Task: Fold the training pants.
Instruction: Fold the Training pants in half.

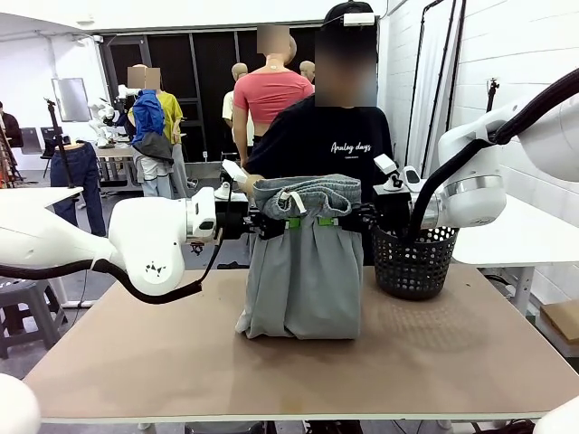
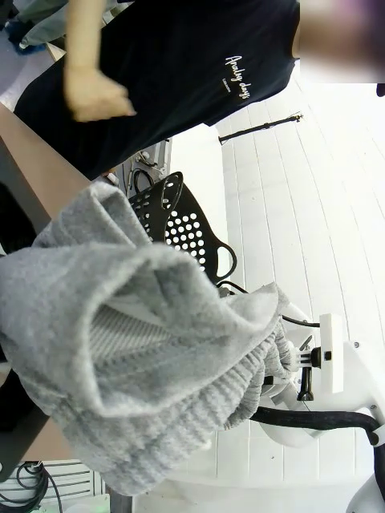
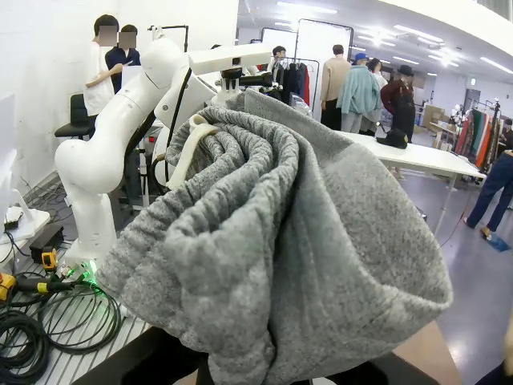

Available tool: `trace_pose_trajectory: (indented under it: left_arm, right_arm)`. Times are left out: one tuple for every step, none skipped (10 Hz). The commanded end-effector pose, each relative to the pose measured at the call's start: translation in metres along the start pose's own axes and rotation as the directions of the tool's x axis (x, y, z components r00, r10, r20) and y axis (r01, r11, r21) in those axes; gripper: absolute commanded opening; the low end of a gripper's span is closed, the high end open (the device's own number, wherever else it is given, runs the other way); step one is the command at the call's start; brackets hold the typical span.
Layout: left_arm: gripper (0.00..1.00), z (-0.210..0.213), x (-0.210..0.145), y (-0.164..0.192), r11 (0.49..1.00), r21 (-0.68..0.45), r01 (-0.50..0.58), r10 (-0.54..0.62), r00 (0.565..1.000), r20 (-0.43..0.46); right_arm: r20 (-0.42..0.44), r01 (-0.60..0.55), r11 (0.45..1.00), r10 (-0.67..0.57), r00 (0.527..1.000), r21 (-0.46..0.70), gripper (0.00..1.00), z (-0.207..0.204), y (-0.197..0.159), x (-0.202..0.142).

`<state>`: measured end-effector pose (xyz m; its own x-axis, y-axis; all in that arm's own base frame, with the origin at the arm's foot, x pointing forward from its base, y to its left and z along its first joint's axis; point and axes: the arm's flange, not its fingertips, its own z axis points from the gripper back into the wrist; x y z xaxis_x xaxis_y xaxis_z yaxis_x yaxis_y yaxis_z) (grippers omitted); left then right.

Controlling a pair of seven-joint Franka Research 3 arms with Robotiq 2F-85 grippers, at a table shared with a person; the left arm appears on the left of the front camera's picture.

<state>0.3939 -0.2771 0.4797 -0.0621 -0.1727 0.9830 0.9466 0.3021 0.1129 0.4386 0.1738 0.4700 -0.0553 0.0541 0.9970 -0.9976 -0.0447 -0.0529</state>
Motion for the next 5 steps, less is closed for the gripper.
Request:
trace_pose_trajectory:
  left_arm:
    - [0.00, -0.0005, 0.0038, -0.0012, 1.000, 0.016, 0.003, -0.003, 1.000, 0.007]
    - [0.00, -0.0005, 0.0038, -0.0012, 1.000, 0.016, 0.003, -0.003, 1.000, 0.007]
    - [0.00, -0.0005, 0.0038, -0.0012, 1.000, 0.016, 0.003, -0.003, 1.000, 0.007]
    - [0.00, -0.0005, 0.0038, -0.0012, 1.000, 0.016, 0.003, -0.003, 1.000, 0.007]
    - [0.00, -0.0005, 0.0038, -0.0012, 1.000, 0.016, 0.003, -0.003, 1.000, 0.007]
  right_arm:
    - [0.016, 0.001, 1.000, -0.001, 1.000, 0.002, 0.00, -0.0007, 0.0028, 0.0012]
    - [0.016, 0.001, 1.000, -0.001, 1.000, 0.002, 0.00, -0.0007, 0.0028, 0.0012]
    - [0.016, 0.001, 1.000, -0.001, 1.000, 0.002, 0.00, -0.0007, 0.0028, 0.0012]
    - [0.016, 0.001, 1.000, -0.001, 1.000, 0.002, 0.00, -0.0007, 0.0028, 0.0012]
    - [0.016, 0.001, 1.000, -0.001, 1.000, 0.002, 0.00, -0.0007, 0.0028, 0.0012]
